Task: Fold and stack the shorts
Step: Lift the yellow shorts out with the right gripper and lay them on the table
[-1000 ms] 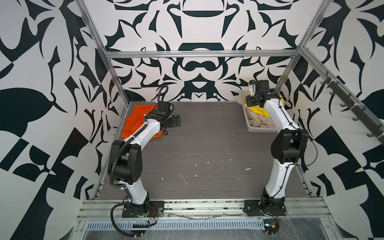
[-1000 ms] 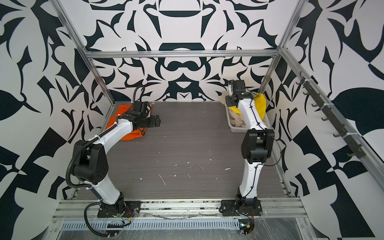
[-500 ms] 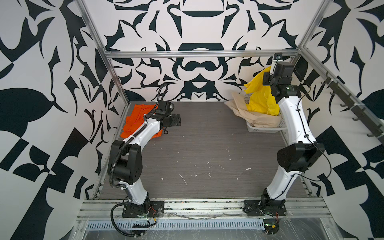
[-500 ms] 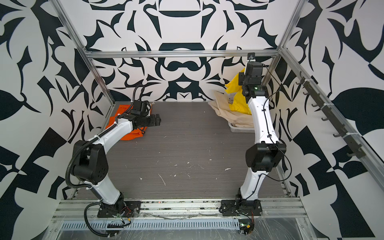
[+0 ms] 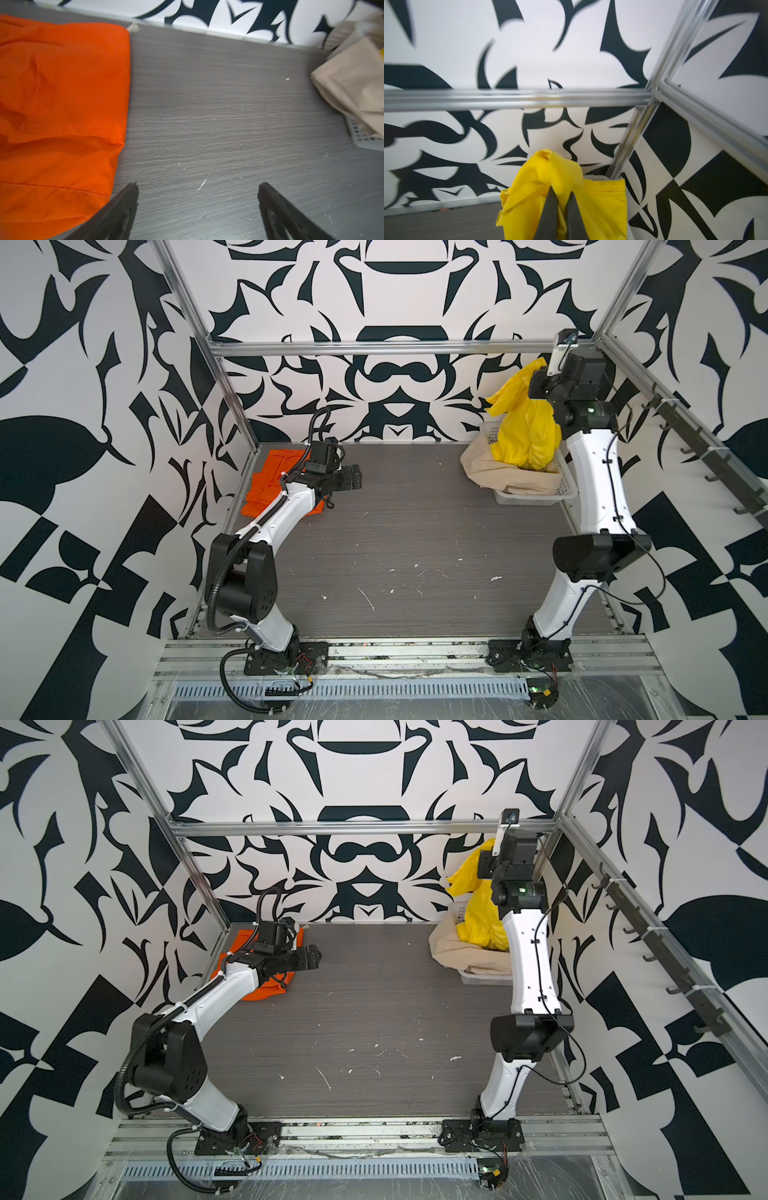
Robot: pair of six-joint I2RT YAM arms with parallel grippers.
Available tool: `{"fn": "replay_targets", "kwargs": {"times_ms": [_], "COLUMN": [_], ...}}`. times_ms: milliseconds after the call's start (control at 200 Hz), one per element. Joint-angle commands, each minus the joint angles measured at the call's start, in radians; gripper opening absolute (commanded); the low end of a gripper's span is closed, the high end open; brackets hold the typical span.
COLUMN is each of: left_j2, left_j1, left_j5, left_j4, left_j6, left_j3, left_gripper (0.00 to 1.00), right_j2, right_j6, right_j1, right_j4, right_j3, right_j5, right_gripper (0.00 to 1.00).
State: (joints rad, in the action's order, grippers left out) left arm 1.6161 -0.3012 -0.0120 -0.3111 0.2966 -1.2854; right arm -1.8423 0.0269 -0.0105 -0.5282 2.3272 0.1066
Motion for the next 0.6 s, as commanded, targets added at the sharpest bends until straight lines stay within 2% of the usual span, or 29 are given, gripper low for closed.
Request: {"fn": "replay_targets", "kwargs": {"times_ms": [0, 180, 400, 470, 595], "left_j2": [-0.067, -0.141, -0.211, -0.224, -0.244], "left_j1": [-0.002, -0.001, -0.002, -0.001, -0.002], "left_j5": [-0.073, -0.217, -0.408, -0.402, -0.277], "left_j4": [0.092, 0.216, 0.339, 0.335, 0.277], "left_j6": [-0.013, -0.054, -0.108, -0.117, -0.113], "left_j3": [0.038, 0.111, 0.18, 0.182, 0.175], "left_gripper": [0.94, 0.93, 0.92, 0.92, 0.92], "right_j2": [0.172, 0.294, 0.364, 0.37, 0.374], "right_j6": [-0.1, -0.233, -0.405, -0.471, -0.538], "right_j1": [0.01, 0.016, 0.027, 0.032, 0.07], "right_j4": [0.16, 0.218, 0.265, 0.296, 0.335], "right_j3": [0.07, 0.067, 0.065, 0.058, 0.0], "right_j5": [-0.209, -0.469, -0.756, -0.83, -0.889], "right_gripper": [0.0, 0.0, 0.0, 0.0, 0.0]}}
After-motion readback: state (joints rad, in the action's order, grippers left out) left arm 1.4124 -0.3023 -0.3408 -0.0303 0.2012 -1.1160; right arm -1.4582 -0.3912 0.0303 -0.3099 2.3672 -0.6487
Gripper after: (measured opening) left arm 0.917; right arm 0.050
